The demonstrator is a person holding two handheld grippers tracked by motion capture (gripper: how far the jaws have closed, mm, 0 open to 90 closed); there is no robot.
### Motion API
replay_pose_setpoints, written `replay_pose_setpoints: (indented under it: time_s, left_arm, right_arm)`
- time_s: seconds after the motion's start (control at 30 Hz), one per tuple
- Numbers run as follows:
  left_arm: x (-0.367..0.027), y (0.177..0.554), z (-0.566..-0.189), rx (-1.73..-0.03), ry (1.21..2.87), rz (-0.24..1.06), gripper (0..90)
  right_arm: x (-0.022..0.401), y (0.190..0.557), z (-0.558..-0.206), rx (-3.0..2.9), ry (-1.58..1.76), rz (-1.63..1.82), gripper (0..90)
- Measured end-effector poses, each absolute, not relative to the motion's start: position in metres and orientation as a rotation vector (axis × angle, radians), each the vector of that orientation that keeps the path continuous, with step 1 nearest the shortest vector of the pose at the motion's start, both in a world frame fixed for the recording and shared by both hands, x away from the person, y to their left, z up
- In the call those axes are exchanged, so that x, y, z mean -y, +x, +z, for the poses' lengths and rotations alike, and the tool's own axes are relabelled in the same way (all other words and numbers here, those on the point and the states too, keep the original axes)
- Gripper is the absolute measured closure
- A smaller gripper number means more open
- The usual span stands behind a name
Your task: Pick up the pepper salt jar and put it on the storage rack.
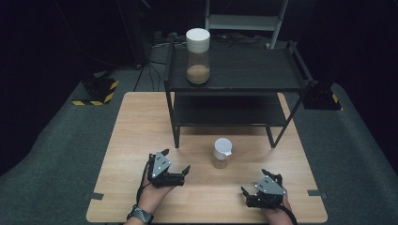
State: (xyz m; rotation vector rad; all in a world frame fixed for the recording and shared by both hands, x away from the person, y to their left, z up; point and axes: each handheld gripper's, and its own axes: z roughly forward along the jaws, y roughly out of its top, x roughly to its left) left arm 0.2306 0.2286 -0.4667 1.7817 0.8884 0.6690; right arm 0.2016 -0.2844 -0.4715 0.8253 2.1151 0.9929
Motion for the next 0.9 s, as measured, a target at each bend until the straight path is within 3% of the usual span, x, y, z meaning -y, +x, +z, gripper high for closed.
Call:
replay_pose_setpoints:
  time_s: [0.43, 0.9]
  left_arm:
    - [-0.232, 0.226, -0.483, -0.906, 1.879, 0.701, 0.6]
    - [-0.216, 0.215, -0.479, -0.799, 2.016, 0.8, 0.8]
  right_arm:
    - [0.281, 0.2, -0.472, -2.107, 0.827, 0.975, 0.0]
    - [0.286, 0.205, -0.47, -2.12, 0.854, 1.003, 0.0]
